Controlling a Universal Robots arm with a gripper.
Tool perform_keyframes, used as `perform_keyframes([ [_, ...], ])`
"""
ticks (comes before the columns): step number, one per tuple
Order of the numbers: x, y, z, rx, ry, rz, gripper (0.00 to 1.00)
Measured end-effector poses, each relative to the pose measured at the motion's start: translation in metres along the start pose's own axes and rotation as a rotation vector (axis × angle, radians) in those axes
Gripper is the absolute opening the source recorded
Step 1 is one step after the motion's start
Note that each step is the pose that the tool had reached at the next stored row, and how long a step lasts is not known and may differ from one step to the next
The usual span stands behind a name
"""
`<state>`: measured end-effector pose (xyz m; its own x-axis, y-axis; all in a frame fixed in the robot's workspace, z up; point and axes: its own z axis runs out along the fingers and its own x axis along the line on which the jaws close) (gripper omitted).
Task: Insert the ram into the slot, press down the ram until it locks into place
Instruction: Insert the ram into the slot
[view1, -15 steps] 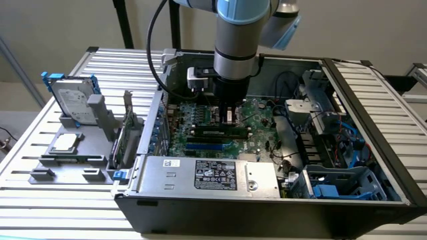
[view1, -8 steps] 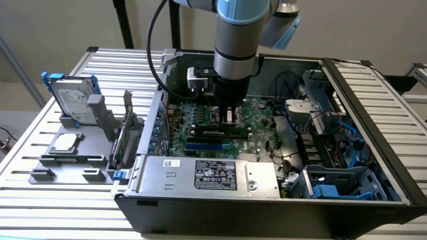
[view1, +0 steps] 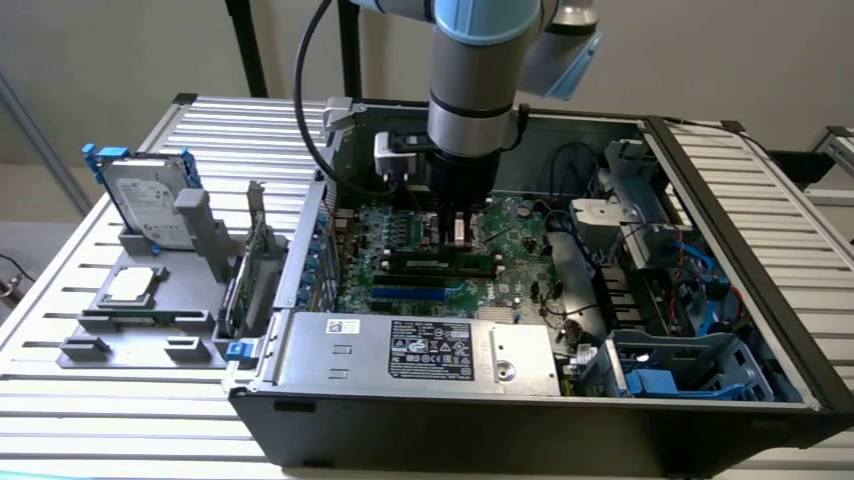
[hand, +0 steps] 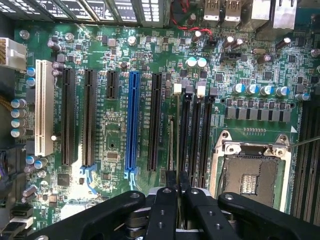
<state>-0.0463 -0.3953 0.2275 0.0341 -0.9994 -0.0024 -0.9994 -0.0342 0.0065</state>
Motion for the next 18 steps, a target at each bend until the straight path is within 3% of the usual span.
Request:
perform_keyframes([
  [6, 0.000, 0.0000, -0.0046, -0.0040, 0.0057, -0.007, 0.13],
  [12, 0.001, 0.0001, -0.0163, -0.0115, 0.0055, -0.008, 0.13],
  [18, 0.001, -0.0001, -0.0165, -0.0128, 0.0053, 0.008, 0.13],
])
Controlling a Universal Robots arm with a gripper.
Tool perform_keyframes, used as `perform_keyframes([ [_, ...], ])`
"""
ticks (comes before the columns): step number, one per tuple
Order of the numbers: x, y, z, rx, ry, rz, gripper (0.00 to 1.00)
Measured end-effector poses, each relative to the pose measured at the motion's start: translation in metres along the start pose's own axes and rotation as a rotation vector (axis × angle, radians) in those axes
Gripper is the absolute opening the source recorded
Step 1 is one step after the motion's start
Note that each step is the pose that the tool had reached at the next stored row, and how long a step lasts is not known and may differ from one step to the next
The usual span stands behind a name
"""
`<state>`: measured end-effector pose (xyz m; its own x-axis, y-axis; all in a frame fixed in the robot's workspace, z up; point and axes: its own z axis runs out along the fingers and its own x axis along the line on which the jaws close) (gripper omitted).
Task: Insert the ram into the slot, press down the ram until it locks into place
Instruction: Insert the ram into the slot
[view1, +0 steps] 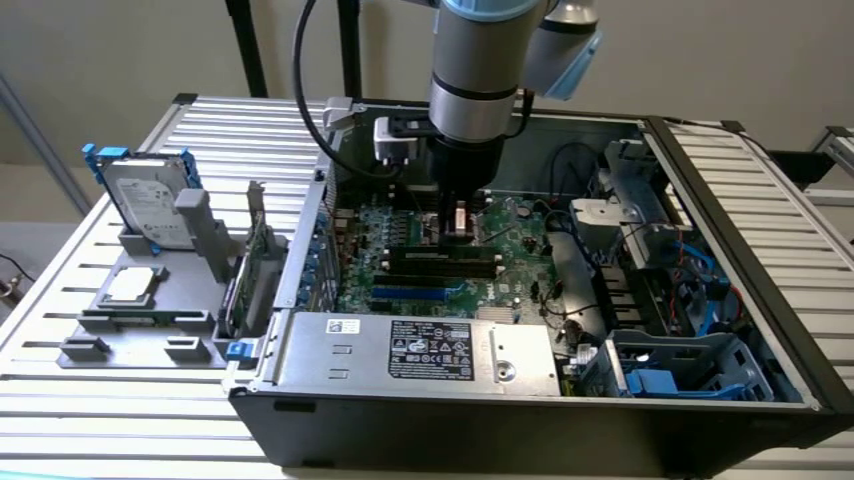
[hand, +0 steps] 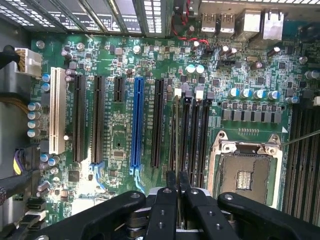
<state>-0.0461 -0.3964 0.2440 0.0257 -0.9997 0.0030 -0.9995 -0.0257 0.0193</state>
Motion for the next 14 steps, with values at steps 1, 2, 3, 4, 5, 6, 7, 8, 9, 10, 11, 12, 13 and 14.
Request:
perform_keyframes([
  [1, 0.0000, 0.0000, 0.0001, 0.0002, -0.0003, 0.004, 0.13],
  [2, 0.0000, 0.0000, 0.0002, 0.0004, -0.0002, 0.009, 0.13],
  [3, 0.0001, 0.0000, 0.0004, 0.0011, -0.0003, 0.016, 0.13],
  [4, 0.0000, -0.0001, 0.0007, 0.0018, -0.0006, 0.023, 0.13],
  [5, 0.0000, -0.0001, 0.0010, 0.0024, -0.0007, 0.030, 0.13],
  [6, 0.0000, 0.0000, 0.0013, 0.0032, -0.0008, 0.036, 0.13],
  [7, 0.0000, -0.0001, 0.0016, 0.0042, -0.0006, 0.041, 0.13],
  [8, 0.0000, -0.0001, 0.0020, 0.0051, -0.0007, 0.044, 0.13],
  [9, 0.0000, -0.0001, 0.0023, 0.0059, -0.0006, 0.048, 0.13],
  [10, 0.0000, -0.0001, 0.0024, 0.0066, 0.0000, 0.050, 0.13],
  [11, 0.0000, -0.0001, 0.0027, 0.0079, 0.0005, 0.052, 0.13],
  [12, -0.0001, -0.0001, 0.0028, 0.0093, 0.0013, 0.054, 0.13],
  [13, -0.0001, -0.0001, 0.0030, 0.0106, 0.0022, 0.055, 0.13],
  [14, -0.0001, -0.0001, 0.0031, 0.0123, 0.0030, 0.056, 0.13],
])
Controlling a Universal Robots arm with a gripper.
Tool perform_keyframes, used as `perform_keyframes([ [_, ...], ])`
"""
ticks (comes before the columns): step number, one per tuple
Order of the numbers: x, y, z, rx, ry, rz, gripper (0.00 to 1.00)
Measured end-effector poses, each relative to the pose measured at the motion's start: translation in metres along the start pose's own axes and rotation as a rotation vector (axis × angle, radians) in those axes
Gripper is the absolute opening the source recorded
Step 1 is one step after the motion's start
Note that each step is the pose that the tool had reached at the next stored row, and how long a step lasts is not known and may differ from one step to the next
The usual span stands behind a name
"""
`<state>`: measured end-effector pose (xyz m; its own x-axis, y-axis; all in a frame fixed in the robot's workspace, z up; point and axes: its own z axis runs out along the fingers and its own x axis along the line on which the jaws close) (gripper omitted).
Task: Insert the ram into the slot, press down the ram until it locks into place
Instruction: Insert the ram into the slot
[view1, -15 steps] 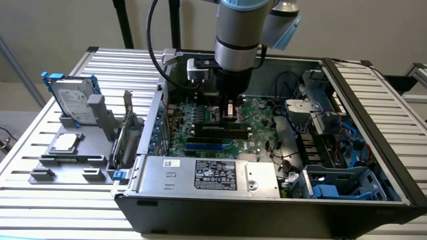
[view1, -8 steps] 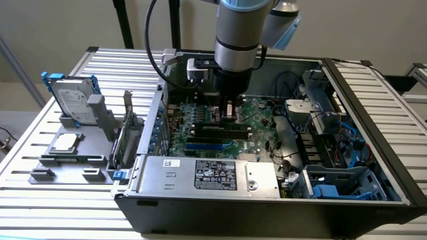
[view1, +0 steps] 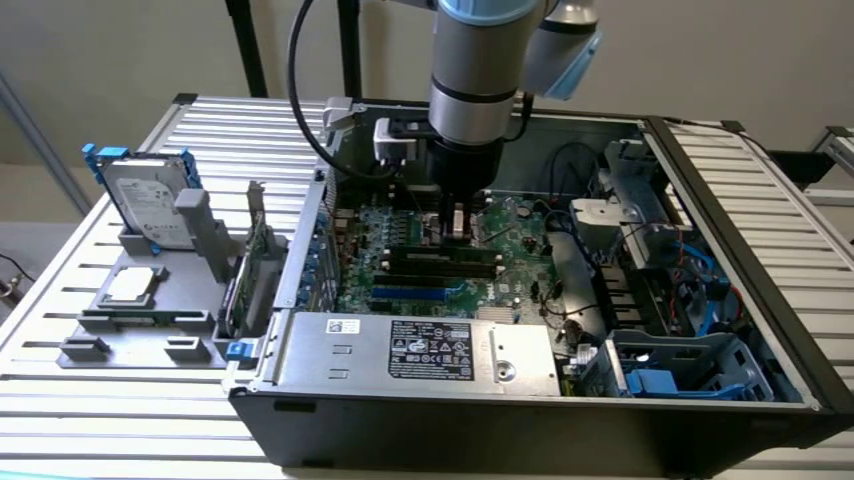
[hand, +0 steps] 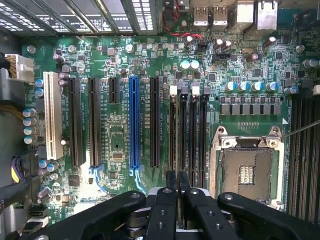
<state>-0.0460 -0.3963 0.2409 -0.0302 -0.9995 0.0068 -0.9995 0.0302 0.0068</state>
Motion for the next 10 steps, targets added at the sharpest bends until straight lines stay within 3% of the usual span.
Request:
perform_keyframes([
  [6, -0.0004, 0.0001, 0.0008, 0.0114, 0.0073, 0.000, 0.13],
  [10, -0.0011, 0.0002, 0.0017, 0.0123, 0.0122, 0.000, 0.13],
])
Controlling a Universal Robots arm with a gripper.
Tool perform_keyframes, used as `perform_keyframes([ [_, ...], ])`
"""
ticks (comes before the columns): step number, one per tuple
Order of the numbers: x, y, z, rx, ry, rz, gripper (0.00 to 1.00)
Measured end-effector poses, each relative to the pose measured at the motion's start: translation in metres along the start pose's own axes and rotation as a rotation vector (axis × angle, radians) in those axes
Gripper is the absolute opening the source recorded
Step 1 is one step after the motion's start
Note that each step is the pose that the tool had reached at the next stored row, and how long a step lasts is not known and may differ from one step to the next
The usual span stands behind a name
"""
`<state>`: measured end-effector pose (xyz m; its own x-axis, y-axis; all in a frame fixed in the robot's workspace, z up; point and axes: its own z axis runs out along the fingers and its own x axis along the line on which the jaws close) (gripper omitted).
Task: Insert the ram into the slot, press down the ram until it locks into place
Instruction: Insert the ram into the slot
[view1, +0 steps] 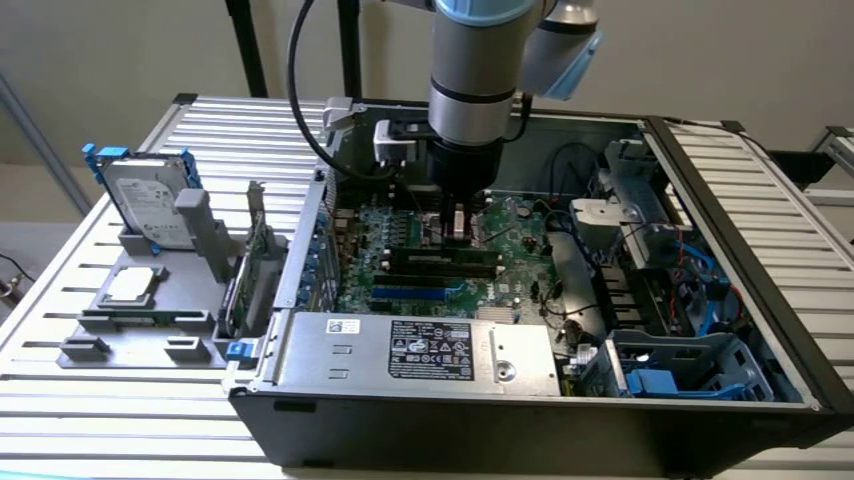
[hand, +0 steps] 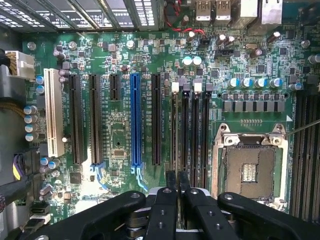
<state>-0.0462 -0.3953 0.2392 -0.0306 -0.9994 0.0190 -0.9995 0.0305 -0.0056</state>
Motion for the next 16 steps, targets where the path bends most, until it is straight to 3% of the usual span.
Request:
perform_keyframes([
  [8, -0.0012, 0.0001, 0.0020, 0.0000, 0.0100, 0.000, 0.13],
  [16, -0.0027, 0.0001, 0.0026, -0.0016, 0.0112, 0.001, 0.13],
])
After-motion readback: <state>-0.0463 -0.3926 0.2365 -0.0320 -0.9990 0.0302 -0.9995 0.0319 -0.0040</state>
